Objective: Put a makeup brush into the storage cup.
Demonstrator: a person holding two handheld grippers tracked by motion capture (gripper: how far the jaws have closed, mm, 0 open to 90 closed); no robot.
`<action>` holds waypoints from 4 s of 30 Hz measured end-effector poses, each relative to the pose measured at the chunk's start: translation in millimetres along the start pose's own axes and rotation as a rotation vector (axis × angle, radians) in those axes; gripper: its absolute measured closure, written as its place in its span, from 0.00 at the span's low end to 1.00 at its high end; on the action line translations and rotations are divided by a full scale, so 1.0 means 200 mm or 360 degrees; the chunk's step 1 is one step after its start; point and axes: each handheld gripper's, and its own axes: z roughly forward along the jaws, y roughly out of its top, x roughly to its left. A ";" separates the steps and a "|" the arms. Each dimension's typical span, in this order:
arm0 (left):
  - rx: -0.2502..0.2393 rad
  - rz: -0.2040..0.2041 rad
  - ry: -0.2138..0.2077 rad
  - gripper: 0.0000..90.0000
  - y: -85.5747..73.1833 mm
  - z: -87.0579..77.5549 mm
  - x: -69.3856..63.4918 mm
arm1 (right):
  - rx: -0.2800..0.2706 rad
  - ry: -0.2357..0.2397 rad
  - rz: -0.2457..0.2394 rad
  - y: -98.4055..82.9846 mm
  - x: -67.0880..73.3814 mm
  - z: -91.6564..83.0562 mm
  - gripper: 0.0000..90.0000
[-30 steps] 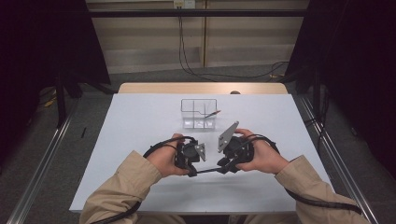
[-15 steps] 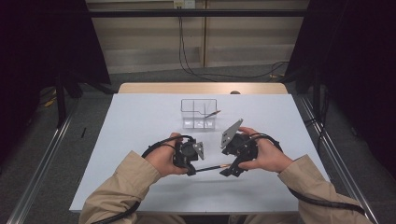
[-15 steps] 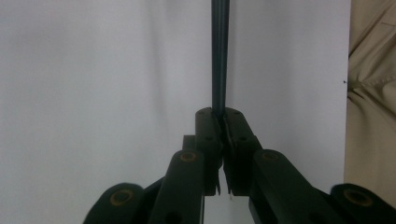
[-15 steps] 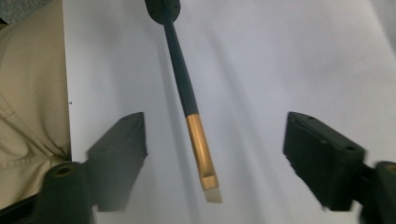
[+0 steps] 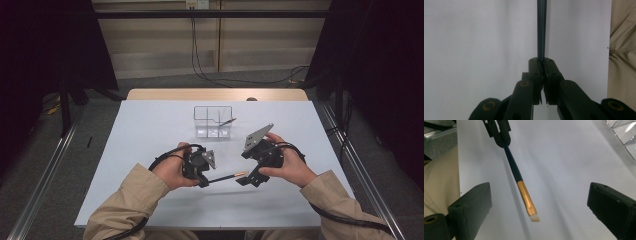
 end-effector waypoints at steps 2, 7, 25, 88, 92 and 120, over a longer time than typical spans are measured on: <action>-0.0013 -0.0007 -0.0006 0.95 0.00 0.00 0.00 | -0.0056 0.0010 0.0008 -0.01 0.00 0.00 0.05; -0.0051 -0.0021 -0.0003 0.95 -0.01 0.00 0.00 | -0.0222 0.0025 0.0052 -0.03 0.00 -0.01 0.05; -0.0141 -0.0059 0.0006 0.95 -0.05 0.00 -0.01 | -0.0644 0.0002 0.0138 -0.09 0.02 -0.02 0.04; -0.0994 -0.0367 -0.0046 0.95 -0.15 0.07 0.01 | -0.0849 0.0004 0.0249 -0.10 -0.01 -0.03 0.55; -0.1002 -0.0366 -0.0051 0.95 -0.15 0.08 0.01 | -0.0860 0.0048 0.0266 -0.11 -0.01 -0.03 0.71; -0.1020 -0.0363 -0.0025 0.95 -0.05 0.14 0.03 | -0.0966 0.0129 0.0382 -0.07 -0.03 -0.03 0.93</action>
